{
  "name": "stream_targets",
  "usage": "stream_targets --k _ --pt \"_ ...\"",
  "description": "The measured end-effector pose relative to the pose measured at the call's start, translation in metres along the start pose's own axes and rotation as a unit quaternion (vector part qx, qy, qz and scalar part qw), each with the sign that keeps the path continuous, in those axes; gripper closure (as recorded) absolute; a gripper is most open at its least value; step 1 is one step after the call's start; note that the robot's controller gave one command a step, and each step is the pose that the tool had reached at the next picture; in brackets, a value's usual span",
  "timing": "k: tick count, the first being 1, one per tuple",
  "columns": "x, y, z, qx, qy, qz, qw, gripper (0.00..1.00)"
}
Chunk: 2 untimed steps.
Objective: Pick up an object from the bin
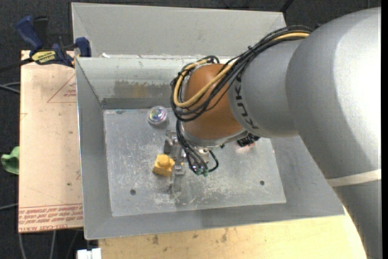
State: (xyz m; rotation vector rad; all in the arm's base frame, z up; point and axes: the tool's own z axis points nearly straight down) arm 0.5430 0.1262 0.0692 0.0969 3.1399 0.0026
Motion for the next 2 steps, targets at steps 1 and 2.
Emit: stream_targets --k 1,2 --pt "-0.001 0.000 -0.002 0.000 -0.0005 0.001 1.0000 1.00" --pt "0.013 -0.002 -0.149 0.000 -0.0038 -0.225 0.9743 1.00"
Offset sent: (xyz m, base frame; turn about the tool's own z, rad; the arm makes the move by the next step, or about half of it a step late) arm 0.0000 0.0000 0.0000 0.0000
